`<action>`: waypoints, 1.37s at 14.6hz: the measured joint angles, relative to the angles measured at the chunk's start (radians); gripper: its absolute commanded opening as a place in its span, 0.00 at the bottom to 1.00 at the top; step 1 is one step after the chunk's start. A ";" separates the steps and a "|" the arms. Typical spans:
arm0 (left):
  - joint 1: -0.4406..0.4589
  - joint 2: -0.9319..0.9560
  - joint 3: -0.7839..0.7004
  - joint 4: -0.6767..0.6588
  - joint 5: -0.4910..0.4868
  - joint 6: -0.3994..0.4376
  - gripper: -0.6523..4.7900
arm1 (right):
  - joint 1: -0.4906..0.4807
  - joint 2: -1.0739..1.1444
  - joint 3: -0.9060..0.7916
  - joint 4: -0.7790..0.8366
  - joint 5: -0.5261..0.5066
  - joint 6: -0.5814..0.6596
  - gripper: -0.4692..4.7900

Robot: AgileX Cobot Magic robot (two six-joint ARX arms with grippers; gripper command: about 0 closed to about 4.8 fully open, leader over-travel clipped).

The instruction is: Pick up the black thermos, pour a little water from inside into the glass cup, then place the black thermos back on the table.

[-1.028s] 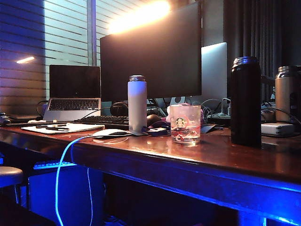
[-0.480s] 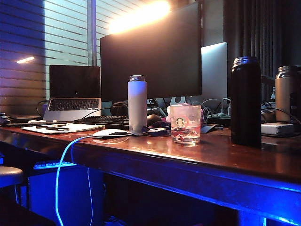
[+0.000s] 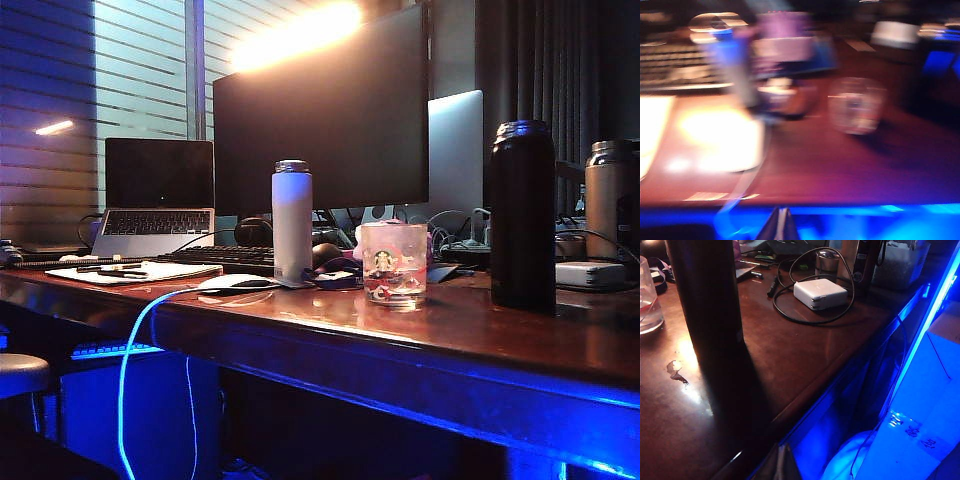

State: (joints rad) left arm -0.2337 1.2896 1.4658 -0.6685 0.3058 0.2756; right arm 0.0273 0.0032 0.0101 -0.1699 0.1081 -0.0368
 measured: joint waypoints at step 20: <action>0.302 -1.256 -1.419 0.602 -0.179 -0.285 0.11 | 0.000 0.000 0.000 0.000 -0.003 0.000 0.09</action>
State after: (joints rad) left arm 0.0685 0.0338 0.0463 -0.0669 0.1268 -0.0097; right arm 0.0277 0.0029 0.0101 -0.1699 0.1055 -0.0364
